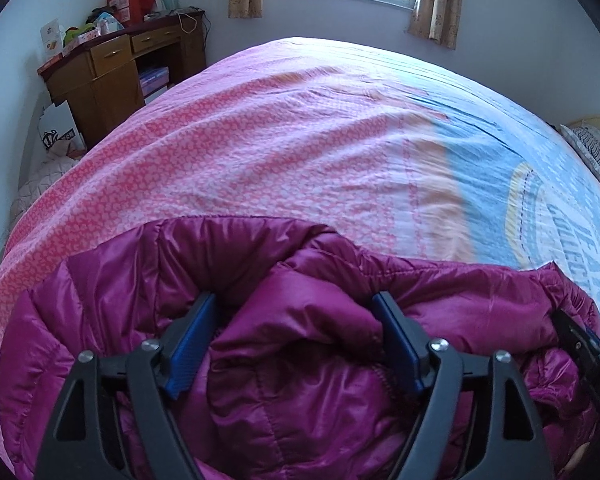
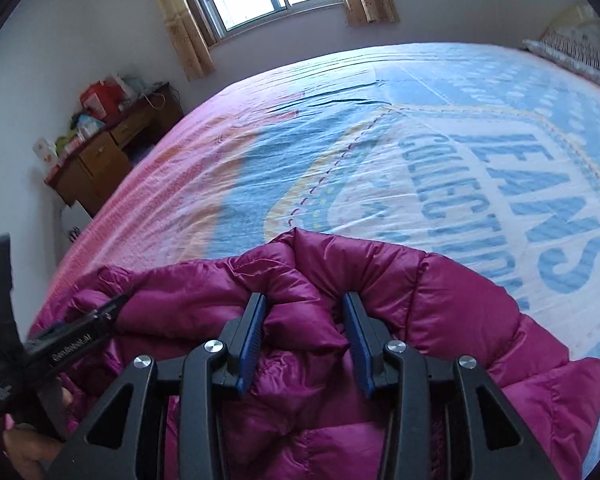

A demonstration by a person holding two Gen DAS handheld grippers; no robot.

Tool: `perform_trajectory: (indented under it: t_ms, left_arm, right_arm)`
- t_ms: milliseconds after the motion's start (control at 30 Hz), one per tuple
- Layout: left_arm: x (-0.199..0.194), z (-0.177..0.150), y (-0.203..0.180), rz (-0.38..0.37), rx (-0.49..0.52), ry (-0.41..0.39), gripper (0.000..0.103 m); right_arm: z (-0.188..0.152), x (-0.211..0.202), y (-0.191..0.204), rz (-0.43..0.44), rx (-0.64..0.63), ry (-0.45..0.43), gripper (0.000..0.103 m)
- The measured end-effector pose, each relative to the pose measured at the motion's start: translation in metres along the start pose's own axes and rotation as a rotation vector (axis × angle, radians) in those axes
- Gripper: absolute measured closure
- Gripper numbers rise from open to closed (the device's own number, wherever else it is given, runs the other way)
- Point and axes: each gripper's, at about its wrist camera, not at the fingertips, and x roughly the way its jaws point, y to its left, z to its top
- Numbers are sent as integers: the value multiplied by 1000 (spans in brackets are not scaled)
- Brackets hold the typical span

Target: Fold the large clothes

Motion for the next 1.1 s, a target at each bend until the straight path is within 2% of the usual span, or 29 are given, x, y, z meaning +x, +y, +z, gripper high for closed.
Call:
perform_trajectory:
  t_ms: [100, 167, 267, 333, 400, 500, 600, 667, 700, 733, 833, 967, 1100]
  left_arm:
    - [1, 1, 0, -10, -5, -2, 20]
    - [1, 1, 0, -22, -6, -1, 17]
    - [-8, 4, 9, -89, -23, 17, 16]
    - [-35, 3, 24, -136, -39, 18, 16]
    - [-67, -3, 39, -151, -42, -44, 16]
    - [-128, -33, 69, -143, 5, -128, 13]
    - [-172, -72, 93, -139, 52, -160, 13]
    - [-200, -104, 110, -144, 89, -174, 12]
    - [-211, -119, 118, -149, 96, -181, 8]
    - [-224, -136, 128, -159, 95, -186, 6]
    - [-248, -174, 149, -197, 74, -192, 4]
    - [-259, -210, 169, -203, 46, -169, 4]
    - [-258, -244, 180, -195, 38, -121, 5]
  right_arm:
    - [1, -1, -2, 2, -2, -5, 61]
    - [-1, -4, -12, 60, 42, -18, 61]
    - [-4, -19, -33, 156, 138, -53, 61]
    - [-11, -48, -43, 161, 169, -95, 61]
    - [-22, -81, -48, 181, 168, -134, 61]
    - [-52, -152, -52, 216, 122, -179, 61]
    - [-88, -218, -60, 238, 58, -208, 61]
    - [-118, -264, -71, 227, 39, -236, 54]
    - [-133, -284, -77, 216, 38, -250, 50]
    - [-150, -304, -84, 209, 44, -262, 43]
    - [-192, -349, -106, 215, 85, -261, 40]
    - [-239, -384, -120, 221, 101, -201, 40]
    - [-286, -389, -125, 228, 110, -107, 40]
